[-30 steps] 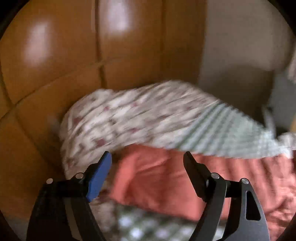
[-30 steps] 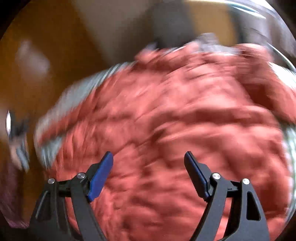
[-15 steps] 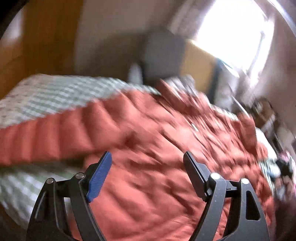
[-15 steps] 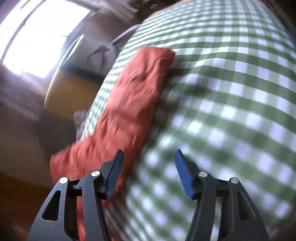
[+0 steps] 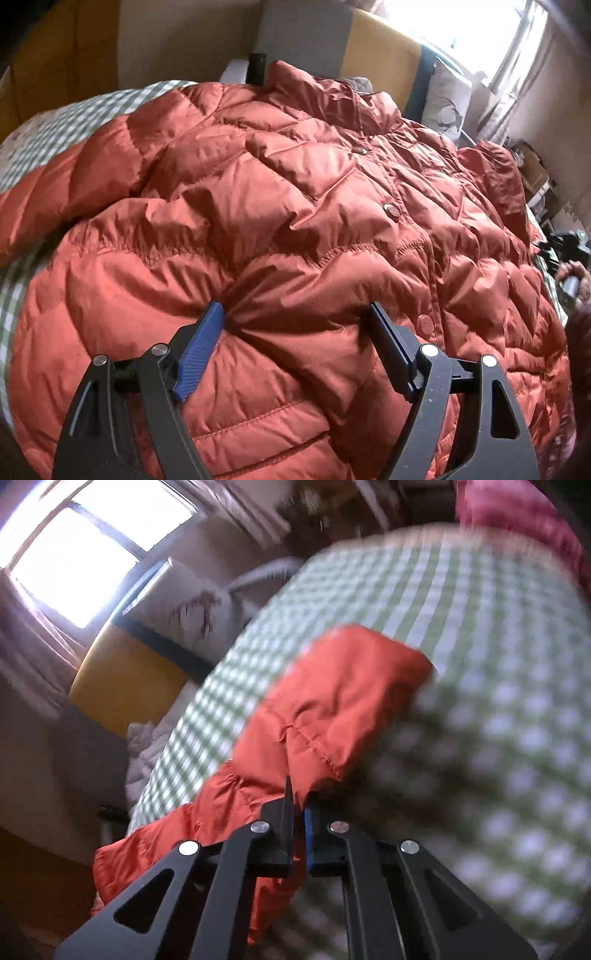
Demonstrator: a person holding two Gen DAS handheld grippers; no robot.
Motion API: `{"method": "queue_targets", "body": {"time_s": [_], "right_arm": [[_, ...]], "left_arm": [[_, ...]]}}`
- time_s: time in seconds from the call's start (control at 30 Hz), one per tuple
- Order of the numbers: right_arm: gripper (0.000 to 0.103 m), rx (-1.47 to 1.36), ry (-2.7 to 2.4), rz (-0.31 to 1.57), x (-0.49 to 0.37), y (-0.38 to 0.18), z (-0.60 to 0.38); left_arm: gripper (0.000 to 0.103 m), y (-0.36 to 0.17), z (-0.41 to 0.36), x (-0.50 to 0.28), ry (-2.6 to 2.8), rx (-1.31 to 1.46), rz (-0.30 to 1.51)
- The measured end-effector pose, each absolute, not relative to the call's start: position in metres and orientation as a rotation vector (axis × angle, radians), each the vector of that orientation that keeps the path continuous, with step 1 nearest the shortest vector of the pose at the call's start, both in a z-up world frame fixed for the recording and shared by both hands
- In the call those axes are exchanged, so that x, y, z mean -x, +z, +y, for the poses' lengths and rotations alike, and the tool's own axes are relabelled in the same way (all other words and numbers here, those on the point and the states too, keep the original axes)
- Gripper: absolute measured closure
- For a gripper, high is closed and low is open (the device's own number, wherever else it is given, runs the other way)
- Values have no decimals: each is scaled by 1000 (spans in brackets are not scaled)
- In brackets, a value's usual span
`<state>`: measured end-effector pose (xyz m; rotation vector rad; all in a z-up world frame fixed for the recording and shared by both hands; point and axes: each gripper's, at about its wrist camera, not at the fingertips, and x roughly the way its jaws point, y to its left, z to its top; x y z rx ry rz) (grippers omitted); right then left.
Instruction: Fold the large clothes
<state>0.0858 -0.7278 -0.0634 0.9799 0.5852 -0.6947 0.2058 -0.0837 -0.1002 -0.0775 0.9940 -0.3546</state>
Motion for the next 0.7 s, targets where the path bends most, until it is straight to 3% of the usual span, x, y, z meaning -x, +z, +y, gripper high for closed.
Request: {"method": "queue_targets", "body": {"time_s": [0.1,0.27,0.4,0.47,0.5,0.7], "right_arm": [[101,-850,-814,625,-62,-58,-731],[101,-778,-924,797,-61,-103,-723],[94,-731,-931,813,-66,-100,-711],[63,-760,-901,807,-63,-91,-708],[41,-768,-890,789,-61,-85,-705],[26,-640,-689,699,-67,-29,-636]], "left_arm": [[24,-105,-84,-205,-346,77,990],[23,-112,-90,-208,-355,33,984],[23,-113,-92,-207,-351,25,979],[23,-108,-89,-204,-355,52,986],[23,-103,-85,-202,-362,70,985],[23,-60,-26,-194,-270,175,859]]}}
